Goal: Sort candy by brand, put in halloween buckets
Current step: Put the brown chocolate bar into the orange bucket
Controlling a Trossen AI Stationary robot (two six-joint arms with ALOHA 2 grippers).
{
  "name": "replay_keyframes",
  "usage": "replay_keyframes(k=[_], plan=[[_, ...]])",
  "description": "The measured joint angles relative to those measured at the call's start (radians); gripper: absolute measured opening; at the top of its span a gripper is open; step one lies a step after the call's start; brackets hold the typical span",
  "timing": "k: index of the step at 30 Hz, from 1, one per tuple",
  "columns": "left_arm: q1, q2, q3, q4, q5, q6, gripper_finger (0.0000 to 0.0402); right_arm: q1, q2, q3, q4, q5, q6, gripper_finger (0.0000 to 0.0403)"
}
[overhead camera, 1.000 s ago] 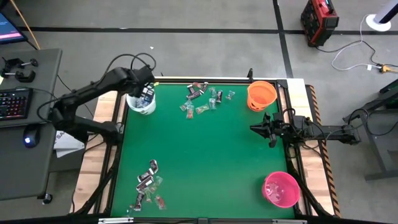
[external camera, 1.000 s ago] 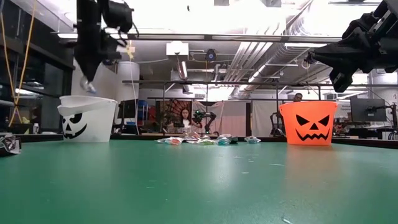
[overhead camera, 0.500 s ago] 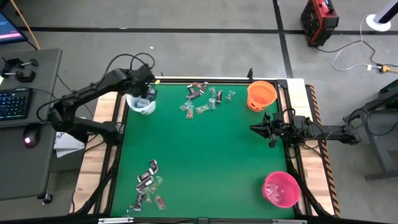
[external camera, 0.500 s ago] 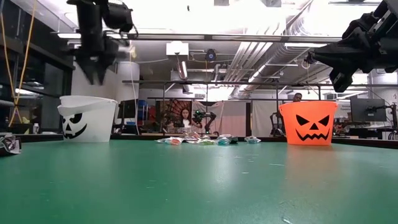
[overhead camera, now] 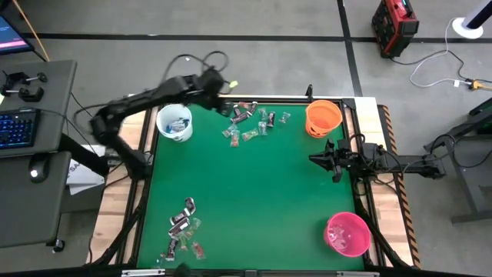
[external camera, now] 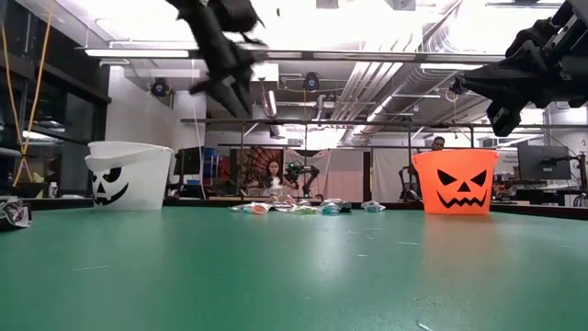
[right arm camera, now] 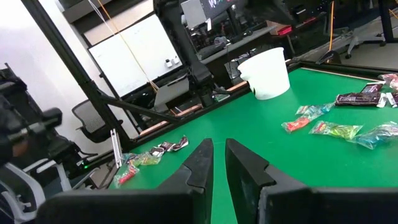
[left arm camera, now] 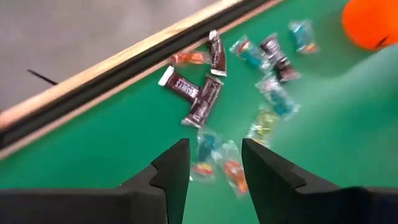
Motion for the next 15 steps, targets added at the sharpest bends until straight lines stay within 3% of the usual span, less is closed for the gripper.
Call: replay_keyframes(k=[7, 15], plan=[[0.048, 0.344, 0.163, 0.012, 0.119, 0.105, 0.0134, 0.0, 0.0, 0.0, 0.0, 0.0, 0.0, 0.0035], [0.099, 0.484, 0.206, 0.037, 0.141, 0.122, 0.0134, 0.0, 0.0, 0.0, 0.0, 0.0, 0.0, 0.0035]])
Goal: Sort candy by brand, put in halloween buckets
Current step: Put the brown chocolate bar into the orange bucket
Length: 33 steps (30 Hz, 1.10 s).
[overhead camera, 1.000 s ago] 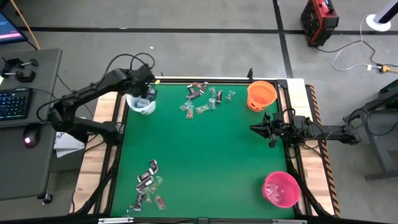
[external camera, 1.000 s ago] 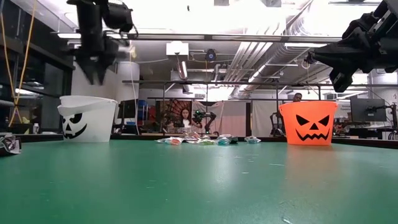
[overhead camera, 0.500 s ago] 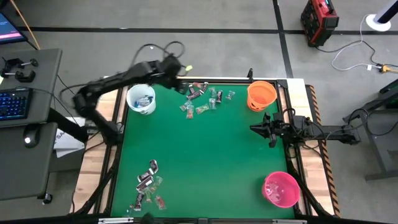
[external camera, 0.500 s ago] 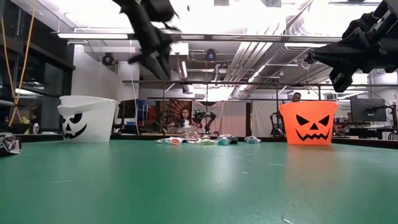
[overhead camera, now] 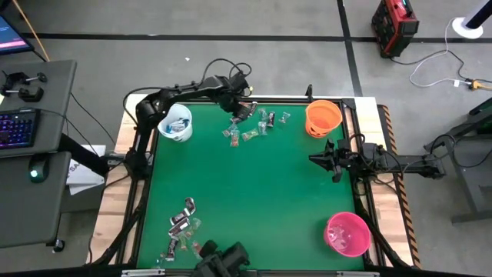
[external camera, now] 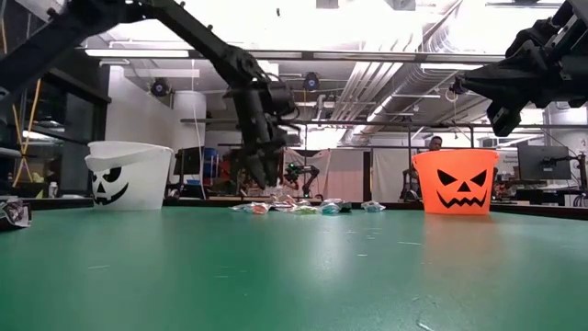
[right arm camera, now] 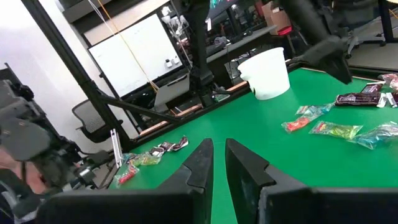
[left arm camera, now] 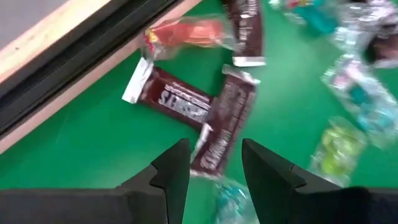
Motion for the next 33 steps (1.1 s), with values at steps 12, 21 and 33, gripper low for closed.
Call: replay_keyframes(k=[12, 21, 33], plan=[[0.017, 0.089, 0.001, 0.007, 0.069, 0.001, 0.0134, 0.0, 0.0, 0.0, 0.0, 0.0, 0.0, 0.0035], [0.016, 0.062, -0.003, -0.021, 0.072, 0.082, 0.0041, 0.0, 0.0, 0.0, 0.0, 0.0, 0.0, 0.0035], [0.012, -0.386, -0.004, -0.196, -0.061, 0.126, 0.0001, 0.0, 0.0, 0.0, 0.0, 0.0, 0.0, 0.0035]])
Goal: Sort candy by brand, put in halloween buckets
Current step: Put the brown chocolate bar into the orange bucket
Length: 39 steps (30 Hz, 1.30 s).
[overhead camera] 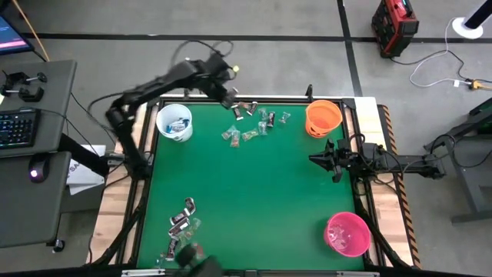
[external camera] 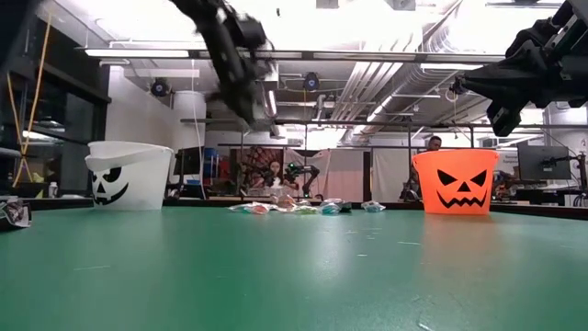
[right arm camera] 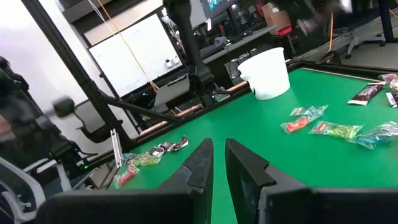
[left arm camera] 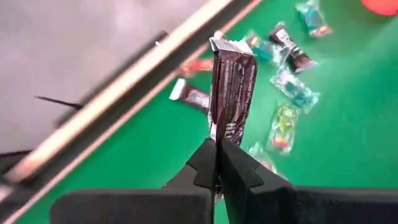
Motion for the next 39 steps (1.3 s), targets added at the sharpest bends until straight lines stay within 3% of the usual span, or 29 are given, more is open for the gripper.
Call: replay_keyframes(k=[5, 11, 16, 22, 31, 39], plan=[[-0.045, -0.186, -0.101, -0.081, -0.145, -0.09, 0.0001, 0.0, 0.0, 0.0, 0.0, 0.0, 0.0, 0.0035], [-0.118, -0.389, -0.293, -0.02, -0.174, -0.265, 0.0, 0.0, 0.0, 0.0, 0.0, 0.0, 0.0, 0.0035], [-0.139, -0.425, -0.331, 0.103, -0.173, -0.327, 0.0, 0.0, 0.0, 0.0, 0.0, 0.0, 0.0, 0.0035], [-0.148, -0.264, -0.26, 0.371, -0.073, -0.285, 0.0, 0.0, 0.0, 0.0, 0.0, 0.0, 0.0, 0.0035], [-0.227, 0.108, 0.042, 0.524, 0.071, -0.215, 0.0, 0.0, 0.0, 0.0, 0.0, 0.0, 0.0, 0.0035], [-0.315, 0.301, 0.192, 0.694, 0.073, -0.205, 0.0, 0.0, 0.0, 0.0, 0.0, 0.0, 0.0, 0.0035]])
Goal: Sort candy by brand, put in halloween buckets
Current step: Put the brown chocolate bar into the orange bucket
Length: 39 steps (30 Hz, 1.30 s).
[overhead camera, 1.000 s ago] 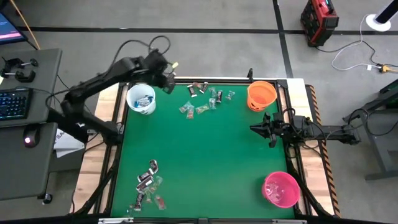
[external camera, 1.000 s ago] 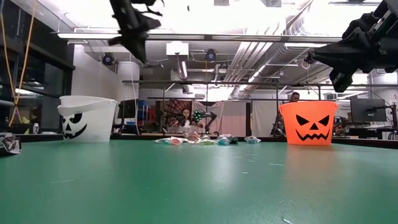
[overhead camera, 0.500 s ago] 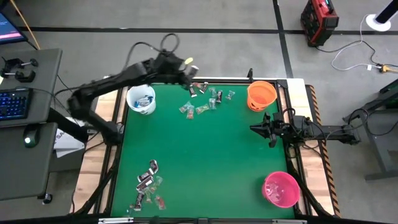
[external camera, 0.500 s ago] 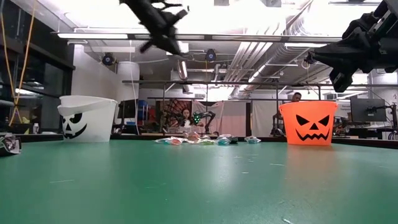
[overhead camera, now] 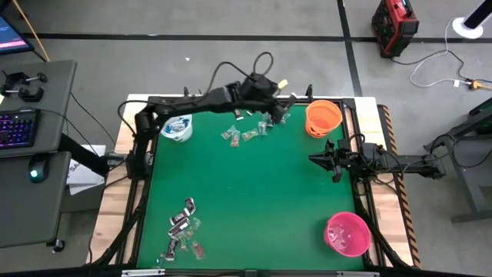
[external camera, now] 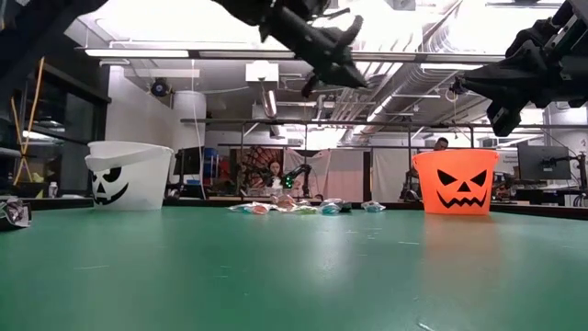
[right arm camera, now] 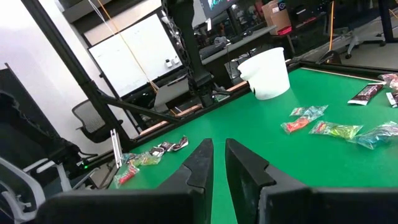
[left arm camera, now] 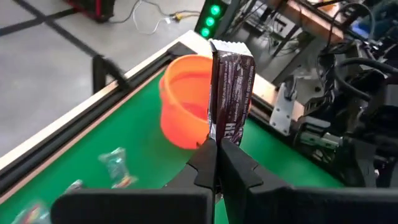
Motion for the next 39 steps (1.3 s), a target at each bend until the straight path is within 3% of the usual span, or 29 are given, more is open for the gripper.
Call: replay_keyframes(k=[10, 20, 29, 32, 39], plan=[[-0.037, 0.071, 0.001, 0.213, -0.103, 0.053, 0.0, 0.0, 0.0, 0.0, 0.0, 0.0, 0.0, 0.0035], [-0.033, 0.208, 0.0, 0.459, -0.008, 0.038, 0.0, 0.0, -0.001, 0.0, 0.0, 0.0, 0.0, 0.0035], [-0.025, 0.351, 0.0, 0.858, 0.065, -0.028, 0.0, 0.0, -0.001, 0.0, 0.0, 0.0, 0.0, 0.0035], [-0.025, 0.388, 0.025, 0.854, 0.056, -0.004, 0.0, 0.0, -0.001, 0.0, 0.0, 0.0, 0.0, 0.0035], [-0.024, 0.452, 0.193, 0.621, 0.03, -0.018, 0.0, 0.0, -0.001, 0.0, 0.0, 0.0, 0.0, 0.0035]])
